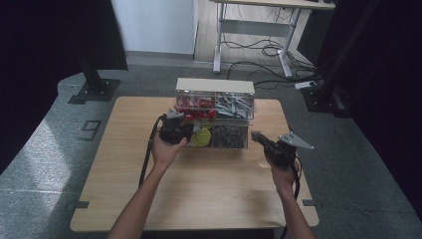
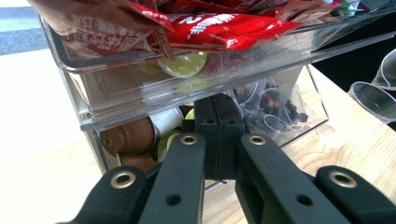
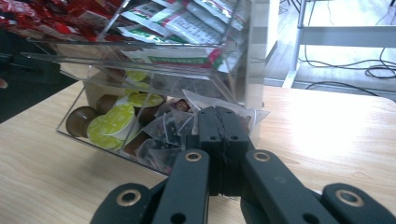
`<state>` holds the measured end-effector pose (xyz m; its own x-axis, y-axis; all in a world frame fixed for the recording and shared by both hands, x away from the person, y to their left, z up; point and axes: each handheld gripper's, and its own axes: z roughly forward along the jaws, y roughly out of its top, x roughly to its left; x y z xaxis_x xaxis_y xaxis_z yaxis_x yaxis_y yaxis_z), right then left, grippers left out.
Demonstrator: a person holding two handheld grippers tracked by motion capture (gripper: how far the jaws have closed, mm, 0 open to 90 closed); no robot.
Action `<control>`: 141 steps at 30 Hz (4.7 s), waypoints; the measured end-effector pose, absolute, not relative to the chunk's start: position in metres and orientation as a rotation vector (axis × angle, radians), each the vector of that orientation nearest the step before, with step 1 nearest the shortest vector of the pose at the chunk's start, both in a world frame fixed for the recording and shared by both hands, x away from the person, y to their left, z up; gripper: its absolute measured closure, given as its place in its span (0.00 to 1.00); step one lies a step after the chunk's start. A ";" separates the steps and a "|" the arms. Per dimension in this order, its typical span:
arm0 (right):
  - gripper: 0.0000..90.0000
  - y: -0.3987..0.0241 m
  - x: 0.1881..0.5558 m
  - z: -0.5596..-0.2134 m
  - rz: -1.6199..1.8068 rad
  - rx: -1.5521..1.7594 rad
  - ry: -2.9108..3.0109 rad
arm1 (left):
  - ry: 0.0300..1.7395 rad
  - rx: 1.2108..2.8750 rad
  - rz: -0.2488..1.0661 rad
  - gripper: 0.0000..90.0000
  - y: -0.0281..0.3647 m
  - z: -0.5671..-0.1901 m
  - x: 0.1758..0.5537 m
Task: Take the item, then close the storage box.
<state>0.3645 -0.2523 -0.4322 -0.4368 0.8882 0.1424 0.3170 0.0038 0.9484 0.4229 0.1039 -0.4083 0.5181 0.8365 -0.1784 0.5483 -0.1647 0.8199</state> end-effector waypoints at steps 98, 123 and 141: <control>0.66 -0.283 0.332 -0.489 1.496 1.330 1.762 | 1.150 1.865 0.377 1.00 0.096 -0.420 0.425; 0.66 -0.273 0.326 -0.499 1.494 1.334 1.821 | 1.176 1.872 0.340 1.00 0.098 -0.443 0.420; 0.66 -0.261 0.326 -0.504 1.480 1.319 1.875 | 1.185 1.885 0.321 1.00 0.096 -0.455 0.419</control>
<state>0.3257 -0.2611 -0.5044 -0.4681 0.8541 0.2268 0.4190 -0.0114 0.9079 0.4186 0.0958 -0.4551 0.5153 0.8295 -0.2152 0.6073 -0.1763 0.7746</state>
